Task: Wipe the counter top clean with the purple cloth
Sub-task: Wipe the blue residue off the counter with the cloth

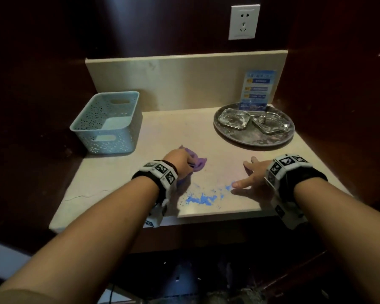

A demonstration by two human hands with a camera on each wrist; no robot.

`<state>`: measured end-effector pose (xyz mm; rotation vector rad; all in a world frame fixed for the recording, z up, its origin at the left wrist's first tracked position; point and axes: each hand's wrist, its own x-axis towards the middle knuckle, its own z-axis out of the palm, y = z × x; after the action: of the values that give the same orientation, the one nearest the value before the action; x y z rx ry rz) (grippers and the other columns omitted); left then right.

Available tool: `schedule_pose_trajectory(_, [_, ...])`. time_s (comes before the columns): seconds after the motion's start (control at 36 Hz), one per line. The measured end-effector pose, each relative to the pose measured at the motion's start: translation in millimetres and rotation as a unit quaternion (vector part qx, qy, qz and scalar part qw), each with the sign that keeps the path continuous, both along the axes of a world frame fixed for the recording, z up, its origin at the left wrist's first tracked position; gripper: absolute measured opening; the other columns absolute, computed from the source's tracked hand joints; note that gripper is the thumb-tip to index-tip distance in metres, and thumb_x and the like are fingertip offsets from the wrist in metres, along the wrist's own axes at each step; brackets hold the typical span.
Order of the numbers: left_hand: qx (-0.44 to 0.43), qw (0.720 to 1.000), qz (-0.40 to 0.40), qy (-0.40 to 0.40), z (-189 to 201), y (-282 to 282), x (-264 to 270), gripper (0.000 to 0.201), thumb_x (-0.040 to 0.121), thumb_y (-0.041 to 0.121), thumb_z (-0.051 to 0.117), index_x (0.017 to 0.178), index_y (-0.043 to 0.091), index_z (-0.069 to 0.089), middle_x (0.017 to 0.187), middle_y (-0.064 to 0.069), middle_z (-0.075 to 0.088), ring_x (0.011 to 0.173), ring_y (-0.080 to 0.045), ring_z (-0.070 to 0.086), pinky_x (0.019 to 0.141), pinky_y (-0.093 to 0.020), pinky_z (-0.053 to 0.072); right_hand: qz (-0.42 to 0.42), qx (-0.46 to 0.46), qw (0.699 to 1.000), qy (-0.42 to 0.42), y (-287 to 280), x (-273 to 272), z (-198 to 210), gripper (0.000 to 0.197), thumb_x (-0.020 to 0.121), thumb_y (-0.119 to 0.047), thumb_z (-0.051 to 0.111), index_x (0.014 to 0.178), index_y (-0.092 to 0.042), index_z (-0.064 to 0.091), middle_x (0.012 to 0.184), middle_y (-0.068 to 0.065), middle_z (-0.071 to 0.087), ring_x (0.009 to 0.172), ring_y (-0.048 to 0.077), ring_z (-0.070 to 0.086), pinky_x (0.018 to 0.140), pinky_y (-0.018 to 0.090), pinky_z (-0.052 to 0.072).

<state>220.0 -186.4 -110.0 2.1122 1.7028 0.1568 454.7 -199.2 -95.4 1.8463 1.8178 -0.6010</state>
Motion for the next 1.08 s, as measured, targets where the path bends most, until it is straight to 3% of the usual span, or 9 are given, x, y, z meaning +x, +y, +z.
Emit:
schedule_pose_trajectory(0.08, [-0.016,0.999,-0.033,-0.005,-0.6,-13.3,13.5,0.022,0.088,0.019,0.060,0.101,0.006,0.072,0.102,-0.007,0.068,0.101,-0.018,0.057,0.070,-0.004,0.025,0.013,0.008,1.000,-0.003,0.1,1.9,-3.5,0.128,0.052,-0.095,0.045,0.153,-0.028,0.002,0.160,0.003,-0.011,0.147,0.028,0.009,0.119,0.045,0.007])
schedule_pose_trajectory(0.17, [-0.044,0.998,-0.049,0.005,4.9,-21.4,14.7,0.028,0.088,0.022,0.062,0.113,0.013,0.069,0.116,-0.004,0.068,0.111,-0.020,0.057,0.086,-0.019,0.034,0.003,-0.012,1.000,0.000,2.8,0.6,0.3,0.130,0.051,-0.094,0.047,0.153,-0.027,0.002,0.160,0.005,-0.012,0.147,0.030,0.005,0.119,0.048,0.007])
schedule_pose_trajectory(0.22, [-0.035,0.999,-0.024,-0.012,9.3,-22.6,7.7,0.030,0.086,0.021,0.065,0.114,0.013,0.069,0.118,-0.004,0.069,0.112,-0.020,0.059,0.090,-0.021,0.039,-0.004,-0.017,1.000,0.003,5.1,0.3,1.9,0.127,0.054,-0.091,0.049,0.153,-0.028,0.001,0.160,0.005,-0.012,0.147,0.031,0.004,0.119,0.048,0.007])
schedule_pose_trajectory(0.5, [0.054,0.994,0.083,0.052,2.9,-32.0,-65.8,0.020,0.087,0.025,0.060,0.100,0.017,0.073,0.108,-0.010,0.071,0.103,-0.029,0.062,0.080,-0.025,0.042,0.006,0.008,1.000,-0.007,4.9,3.8,-3.4,0.127,0.053,-0.094,0.047,0.153,-0.028,0.004,0.160,0.005,-0.010,0.147,0.030,0.008,0.117,0.046,0.008])
schedule_pose_trajectory(0.58, [0.043,0.995,0.078,0.046,-4.0,-37.6,-64.7,0.027,0.093,0.022,0.052,0.111,0.014,0.070,0.122,-0.008,0.066,0.114,-0.028,0.057,0.091,-0.027,0.042,0.012,0.008,1.000,-0.019,5.6,3.0,-2.7,0.128,0.051,-0.096,0.045,0.153,-0.030,0.002,0.160,0.004,-0.011,0.147,0.030,0.008,0.117,0.046,0.008])
schedule_pose_trajectory(0.67, [0.028,0.996,0.064,0.056,-9.8,-42.1,-60.4,0.034,0.095,0.020,0.047,0.126,0.017,0.060,0.143,-0.005,0.049,0.130,-0.025,0.046,0.104,-0.028,0.035,0.012,0.010,1.000,-0.018,7.5,3.0,-3.7,0.125,0.055,-0.094,0.045,0.153,-0.029,0.003,0.160,0.005,-0.010,0.147,0.030,0.009,0.117,0.046,0.009])
schedule_pose_trajectory(0.75, [0.021,0.996,0.063,0.053,-15.2,-45.0,-60.6,0.040,0.095,0.020,0.046,0.135,0.021,0.051,0.150,-0.001,0.039,0.136,-0.025,0.040,0.109,-0.028,0.031,0.020,0.018,0.999,-0.020,7.6,3.8,-7.9,0.128,0.052,-0.095,0.045,0.153,-0.029,0.003,0.161,0.005,-0.008,0.146,0.031,0.011,0.117,0.046,0.012])
schedule_pose_trajectory(0.97, [0.050,0.994,0.092,-0.021,-28.1,-58.0,-53.3,0.038,0.093,0.015,0.052,0.130,0.017,0.056,0.144,0.001,0.048,0.135,-0.018,0.042,0.107,-0.021,0.029,0.042,0.039,0.998,-0.020,10.6,6.8,-16.7,0.132,0.047,-0.097,0.042,0.153,-0.027,0.006,0.161,0.006,-0.007,0.145,0.032,0.013,0.116,0.046,0.015])
schedule_pose_trajectory(1.08, [0.063,0.989,0.121,-0.057,-37.0,-70.6,-40.6,0.037,0.089,0.015,0.057,0.126,0.017,0.061,0.139,-0.002,0.054,0.131,-0.020,0.048,0.110,-0.027,0.036,0.032,0.022,0.999,-0.023,13.4,4.8,-16.5,0.127,0.054,-0.094,0.045,0.153,-0.028,0.001,0.160,0.005,-0.012,0.147,0.031,0.006,0.117,0.048,0.011])
